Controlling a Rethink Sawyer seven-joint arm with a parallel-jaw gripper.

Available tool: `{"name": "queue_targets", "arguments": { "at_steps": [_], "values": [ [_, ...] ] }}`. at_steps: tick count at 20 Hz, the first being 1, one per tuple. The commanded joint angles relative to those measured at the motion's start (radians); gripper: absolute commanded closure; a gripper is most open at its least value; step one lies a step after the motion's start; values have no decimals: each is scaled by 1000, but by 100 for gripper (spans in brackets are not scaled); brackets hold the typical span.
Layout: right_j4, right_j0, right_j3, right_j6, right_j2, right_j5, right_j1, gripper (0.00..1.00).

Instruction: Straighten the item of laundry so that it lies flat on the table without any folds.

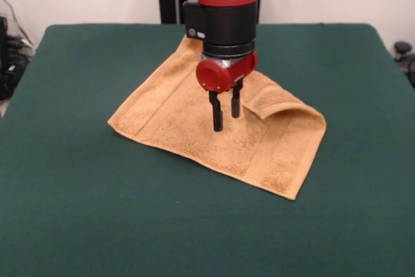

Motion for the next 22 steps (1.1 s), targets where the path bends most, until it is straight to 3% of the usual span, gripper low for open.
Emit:
{"name": "queue_targets", "arguments": {
  "at_steps": [1, 13, 22],
  "values": [
    [59, 39, 70, 225, 34, -32, 110, 0],
    [114, 48, 101, 222, 37, 24, 139, 0],
    [191, 41, 159, 191, 34, 137, 100, 0]
  ]
}}
